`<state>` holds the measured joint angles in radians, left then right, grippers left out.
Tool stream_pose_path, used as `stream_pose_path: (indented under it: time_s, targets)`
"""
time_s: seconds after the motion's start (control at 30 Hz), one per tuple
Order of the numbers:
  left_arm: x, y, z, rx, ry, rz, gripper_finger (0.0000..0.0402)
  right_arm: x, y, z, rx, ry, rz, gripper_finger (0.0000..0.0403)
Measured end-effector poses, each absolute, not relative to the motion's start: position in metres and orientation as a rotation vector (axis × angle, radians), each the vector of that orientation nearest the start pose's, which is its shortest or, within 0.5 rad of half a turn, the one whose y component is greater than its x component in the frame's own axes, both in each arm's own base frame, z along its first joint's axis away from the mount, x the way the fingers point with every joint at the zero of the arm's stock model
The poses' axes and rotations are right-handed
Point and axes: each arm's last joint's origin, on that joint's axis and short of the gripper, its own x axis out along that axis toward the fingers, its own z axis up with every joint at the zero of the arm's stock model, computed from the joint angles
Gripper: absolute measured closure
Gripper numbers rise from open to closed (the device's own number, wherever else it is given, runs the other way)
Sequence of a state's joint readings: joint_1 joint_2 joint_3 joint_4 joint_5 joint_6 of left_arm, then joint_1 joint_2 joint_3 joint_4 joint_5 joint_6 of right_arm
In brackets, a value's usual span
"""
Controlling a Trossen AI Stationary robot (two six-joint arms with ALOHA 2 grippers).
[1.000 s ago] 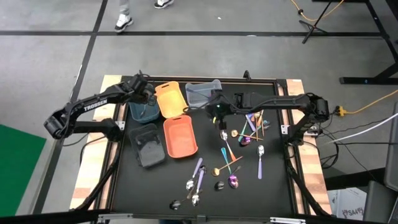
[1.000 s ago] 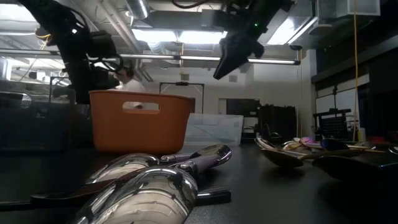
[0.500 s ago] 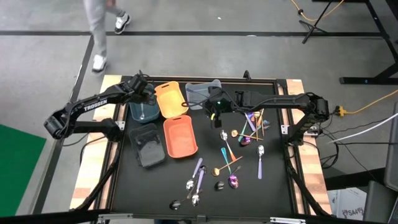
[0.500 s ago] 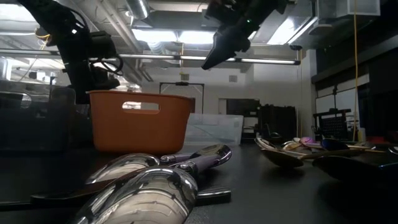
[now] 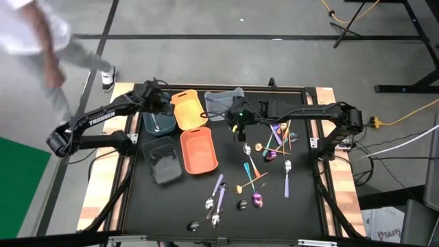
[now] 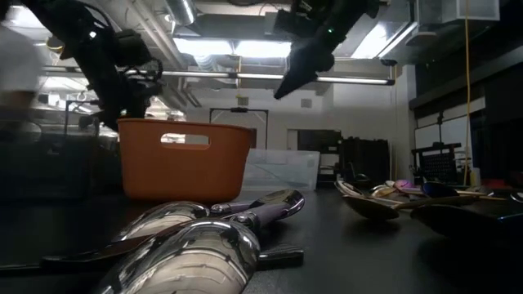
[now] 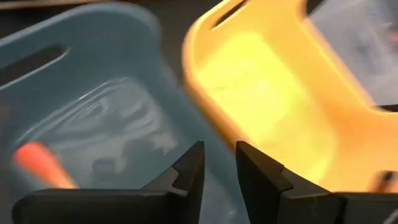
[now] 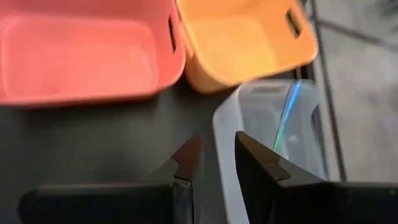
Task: Sort silverware by color (type)
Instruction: Put the orange spoon into the blue bin
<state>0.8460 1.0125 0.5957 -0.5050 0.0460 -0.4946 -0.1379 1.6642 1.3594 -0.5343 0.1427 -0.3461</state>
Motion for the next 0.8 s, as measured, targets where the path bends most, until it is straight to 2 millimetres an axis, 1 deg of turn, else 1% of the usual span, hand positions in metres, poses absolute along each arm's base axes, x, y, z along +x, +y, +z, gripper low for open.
stream_pose_path:
  time_s: [0.2,0.43,0.6,0.73,0.8]
  targets:
    - [0.127,0.125,0.228,-0.769,0.527,0.851,0.0315,0.346,-0.052,0.27,-0.171,1.007,-0.148,0.0322]
    - [0.132,0.101,0.248,-0.677,0.416,0.71,0.0315,0.339,-0.047,0.265,0.133,1.075,-0.176,0.0322]
    - [0.138,0.089,0.258,-0.626,0.349,0.624,0.0315,0.337,-0.045,0.264,0.308,1.091,-0.195,0.0322]
    - [0.142,0.085,0.263,-0.594,0.316,0.581,0.0315,0.334,-0.042,0.262,0.451,1.115,-0.266,0.0322]
    - [0.143,0.084,0.264,-0.567,0.305,0.568,0.0315,0.333,-0.037,0.261,0.484,1.132,-0.306,0.0322]
